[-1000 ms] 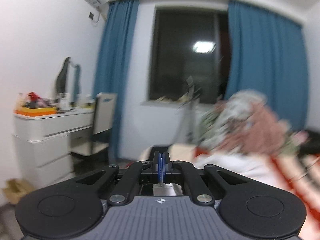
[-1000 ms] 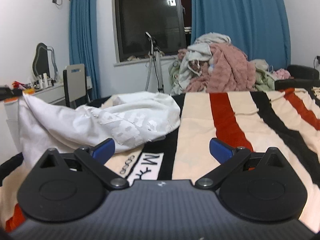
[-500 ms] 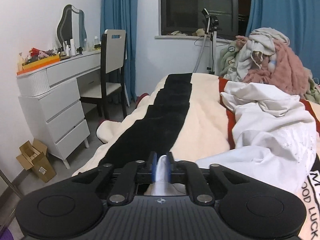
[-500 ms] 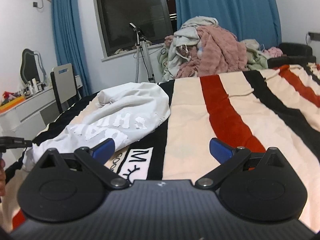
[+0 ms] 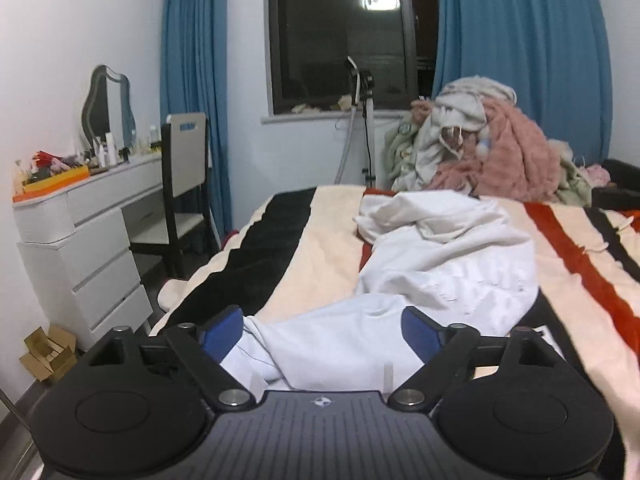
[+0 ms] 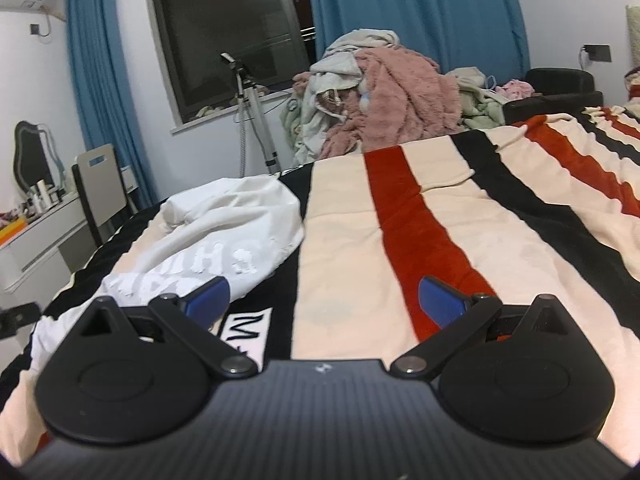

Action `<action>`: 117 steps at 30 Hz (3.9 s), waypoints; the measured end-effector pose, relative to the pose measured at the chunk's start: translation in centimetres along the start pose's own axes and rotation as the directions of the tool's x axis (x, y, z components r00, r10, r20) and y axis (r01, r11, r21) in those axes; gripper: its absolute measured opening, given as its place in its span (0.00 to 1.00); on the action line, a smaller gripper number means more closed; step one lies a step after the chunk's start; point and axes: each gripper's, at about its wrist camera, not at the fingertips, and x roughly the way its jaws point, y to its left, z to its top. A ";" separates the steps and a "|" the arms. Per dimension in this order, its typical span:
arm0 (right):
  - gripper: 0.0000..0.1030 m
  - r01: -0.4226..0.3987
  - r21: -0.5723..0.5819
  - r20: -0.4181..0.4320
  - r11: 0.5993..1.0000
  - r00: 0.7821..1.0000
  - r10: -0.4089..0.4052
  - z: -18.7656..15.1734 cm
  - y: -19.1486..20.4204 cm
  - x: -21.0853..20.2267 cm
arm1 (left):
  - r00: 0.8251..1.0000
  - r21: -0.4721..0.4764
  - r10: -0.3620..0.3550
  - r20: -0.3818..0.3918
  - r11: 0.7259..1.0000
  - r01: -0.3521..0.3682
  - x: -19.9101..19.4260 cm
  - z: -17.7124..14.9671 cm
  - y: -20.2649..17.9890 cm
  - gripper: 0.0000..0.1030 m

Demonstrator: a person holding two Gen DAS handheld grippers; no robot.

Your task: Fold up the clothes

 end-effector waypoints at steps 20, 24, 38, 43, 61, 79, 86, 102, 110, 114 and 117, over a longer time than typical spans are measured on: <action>1.00 0.048 0.120 -0.048 0.992 0.998 -0.043 0.0 -3.6 4.1 | 0.953 0.291 -0.289 -0.092 0.908 0.303 9.9 1.1 -14.5 0.94; 1.00 0.061 0.116 -0.069 0.991 0.996 -0.053 -0.5 -3.9 5.0 | 0.949 0.255 -0.276 -0.152 0.917 0.308 14.7 2.5 -16.1 0.65; 1.00 0.007 0.051 -0.054 0.999 0.999 -0.004 -1.7 -2.7 8.6 | 0.989 -0.443 -0.043 -0.140 0.896 -0.024 25.4 13.2 1.7 0.10; 1.00 -0.035 0.017 -0.016 0.999 0.999 0.035 -1.7 -1.7 8.4 | 0.978 -0.397 0.028 -0.208 0.911 -0.110 24.9 11.0 8.2 0.21; 0.71 -0.223 -0.180 -0.050 0.958 0.975 0.217 -2.0 4.3 5.3 | 0.980 -0.157 -0.072 -0.184 0.987 0.043 5.8 2.8 -1.1 0.82; 0.49 -0.565 -0.294 -0.270 0.771 0.823 0.500 4.3 26.3 25.1 | 0.997 -0.550 0.019 -0.074 0.833 -0.057 13.6 1.6 8.1 0.15; 0.10 -0.520 -0.331 -0.286 0.787 0.850 0.441 3.7 29.5 28.7 | 0.999 -0.593 0.020 -0.033 0.804 -0.035 13.6 0.8 9.1 0.14; 0.06 -0.268 -0.252 0.221 0.930 0.920 0.325 12.9 11.2 3.4 | 0.872 -0.390 -0.244 0.425 0.820 0.419 1.6 4.2 6.0 0.12; 0.06 -0.224 -0.066 0.127 0.972 0.965 0.231 7.6 0.7 -6.1 | 0.828 -0.226 -0.493 0.266 0.803 0.551 -2.9 3.0 1.9 0.12; 0.08 -0.183 0.017 -0.015 0.983 0.983 0.183 4.1 -2.1 -5.9 | 0.832 -0.227 -0.538 0.135 0.801 0.554 -2.1 2.3 -0.2 0.12; 0.08 -0.138 0.067 -0.126 0.988 0.981 0.145 1.8 -3.8 -5.2 | 0.837 -0.226 -0.543 0.073 0.808 0.544 -0.7 1.6 -1.7 0.12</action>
